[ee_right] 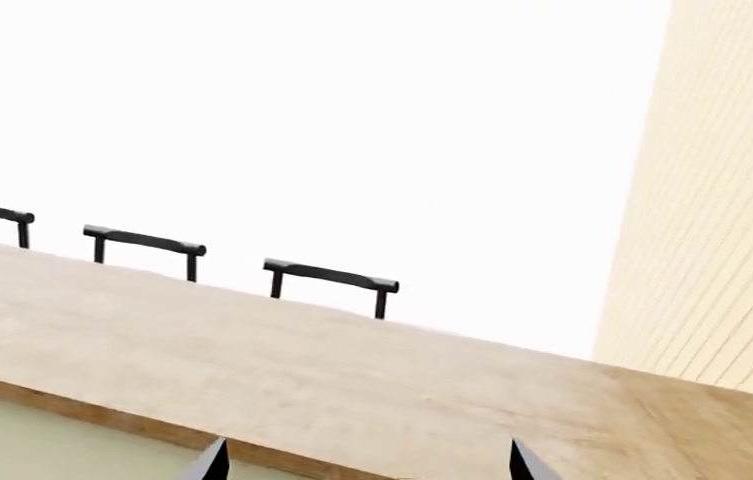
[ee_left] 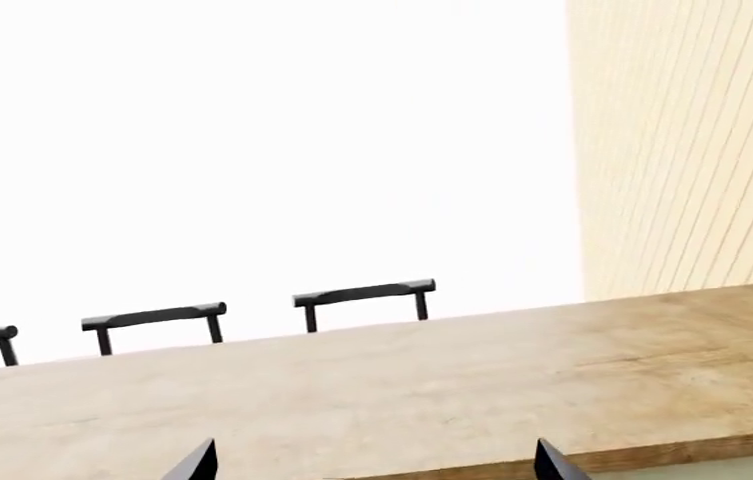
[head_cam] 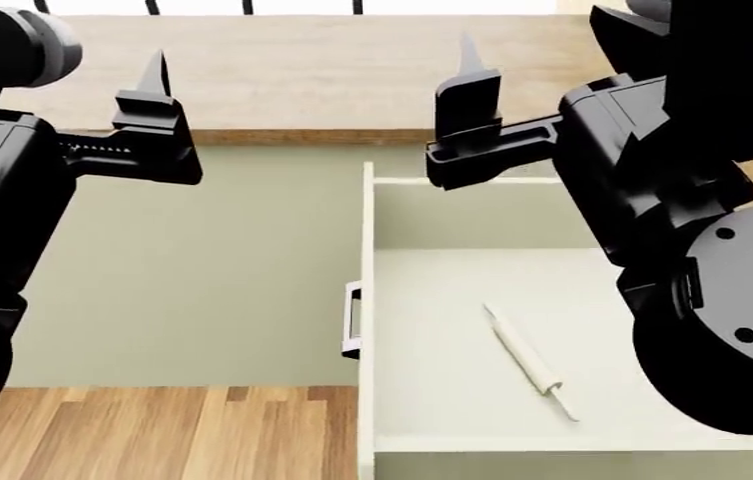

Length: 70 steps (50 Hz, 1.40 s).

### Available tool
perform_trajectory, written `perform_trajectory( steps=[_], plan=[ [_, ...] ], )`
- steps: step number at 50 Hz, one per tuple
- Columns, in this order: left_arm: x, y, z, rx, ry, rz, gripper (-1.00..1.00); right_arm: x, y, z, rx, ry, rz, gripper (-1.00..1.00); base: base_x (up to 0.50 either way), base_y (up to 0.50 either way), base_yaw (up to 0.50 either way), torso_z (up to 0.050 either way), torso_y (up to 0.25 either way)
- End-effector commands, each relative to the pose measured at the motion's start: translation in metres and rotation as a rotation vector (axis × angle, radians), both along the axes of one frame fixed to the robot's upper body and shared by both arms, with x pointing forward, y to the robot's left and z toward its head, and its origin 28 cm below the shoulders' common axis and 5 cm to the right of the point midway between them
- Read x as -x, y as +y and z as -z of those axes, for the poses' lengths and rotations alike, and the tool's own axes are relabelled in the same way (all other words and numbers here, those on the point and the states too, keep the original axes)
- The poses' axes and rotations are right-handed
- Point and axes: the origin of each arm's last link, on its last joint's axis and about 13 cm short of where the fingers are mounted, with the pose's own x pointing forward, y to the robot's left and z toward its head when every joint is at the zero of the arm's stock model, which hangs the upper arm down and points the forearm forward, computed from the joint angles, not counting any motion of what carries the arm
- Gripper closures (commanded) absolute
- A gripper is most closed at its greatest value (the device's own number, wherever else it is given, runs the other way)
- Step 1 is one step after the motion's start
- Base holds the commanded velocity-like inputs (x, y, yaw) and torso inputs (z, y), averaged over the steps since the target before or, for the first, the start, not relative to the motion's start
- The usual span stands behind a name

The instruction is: Close the left drawer.

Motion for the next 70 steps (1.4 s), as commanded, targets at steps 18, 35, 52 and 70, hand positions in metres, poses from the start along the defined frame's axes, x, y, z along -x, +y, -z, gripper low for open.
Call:
perform_trajectory(
  steps=[18,35,52,70],
  plan=[
    [-0.0007,-0.0005,0.0007,-0.003,0.001,0.001,-1.00,-0.0009,0.0001,0.0015,-0.021,0.012,0.006,-1.00,0.14,0.19,0.00,0.000,0.000],
    [-0.0016,0.0000,0.0008,0.000,0.002,0.000,-1.00,-0.0020,0.0006,0.0023,-0.007,0.012,0.013,-1.00,0.29,0.00,0.00,0.000,0.000],
    [-0.0007,0.0005,0.0000,0.001,0.000,-0.002,-1.00,-0.0019,0.0012,0.0030,-0.010,0.025,0.007,-1.00,0.15,0.00,0.00,0.000,0.000],
    [-0.0006,0.0005,0.0002,0.000,-0.001,-0.002,-1.00,-0.0018,0.0007,0.0008,-0.025,-0.008,0.012,-1.00,0.05,0.11,0.00,0.000,0.000]
  ],
)
